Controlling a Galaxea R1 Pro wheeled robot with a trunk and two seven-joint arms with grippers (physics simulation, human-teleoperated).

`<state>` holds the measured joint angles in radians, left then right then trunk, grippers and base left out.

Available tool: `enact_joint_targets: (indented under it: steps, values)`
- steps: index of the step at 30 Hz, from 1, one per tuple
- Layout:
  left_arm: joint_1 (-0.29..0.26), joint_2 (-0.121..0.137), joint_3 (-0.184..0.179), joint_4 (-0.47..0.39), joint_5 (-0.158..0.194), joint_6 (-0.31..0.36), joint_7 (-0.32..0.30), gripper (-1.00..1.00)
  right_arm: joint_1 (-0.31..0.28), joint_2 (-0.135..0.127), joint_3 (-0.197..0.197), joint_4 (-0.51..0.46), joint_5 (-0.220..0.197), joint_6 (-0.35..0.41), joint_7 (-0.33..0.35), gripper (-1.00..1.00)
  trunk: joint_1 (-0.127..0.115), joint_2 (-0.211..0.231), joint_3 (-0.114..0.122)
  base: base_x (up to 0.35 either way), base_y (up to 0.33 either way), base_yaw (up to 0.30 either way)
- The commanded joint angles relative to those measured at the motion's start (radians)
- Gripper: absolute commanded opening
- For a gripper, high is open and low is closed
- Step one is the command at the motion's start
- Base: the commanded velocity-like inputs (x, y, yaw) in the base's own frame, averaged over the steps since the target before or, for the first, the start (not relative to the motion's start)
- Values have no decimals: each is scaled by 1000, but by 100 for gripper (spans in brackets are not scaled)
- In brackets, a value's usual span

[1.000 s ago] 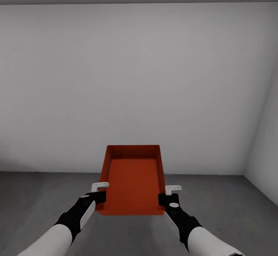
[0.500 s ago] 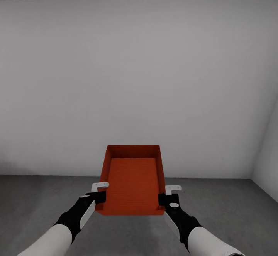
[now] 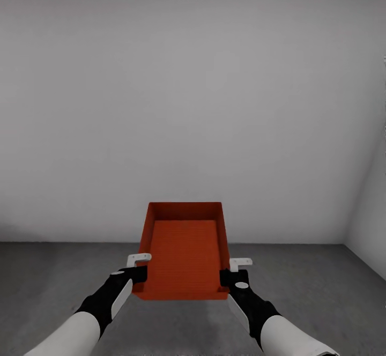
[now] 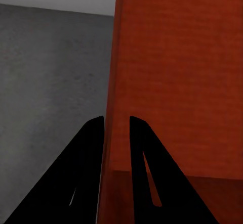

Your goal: Move the two storage containers from the living room to the garage. In the garage, place one container on the floor and stack the other container on top of it (either order is fine).

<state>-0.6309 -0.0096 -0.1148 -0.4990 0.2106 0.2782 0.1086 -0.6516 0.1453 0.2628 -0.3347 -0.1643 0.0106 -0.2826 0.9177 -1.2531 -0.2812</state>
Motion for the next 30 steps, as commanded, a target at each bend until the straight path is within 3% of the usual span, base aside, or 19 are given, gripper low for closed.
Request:
enact_joint_targets:
  steps: [1,30]
  values:
    - [-1,5,26,-4,-16,-34,16,-100,0,-1,13,1,-26,2,10,-100,0,-1,-3,0,0,-71]
    - [-1,5,25,-4,-16,-34,16,-100,0,-1,12,11,-27,5,10,-100,0,-1,-49,0,0,-34]
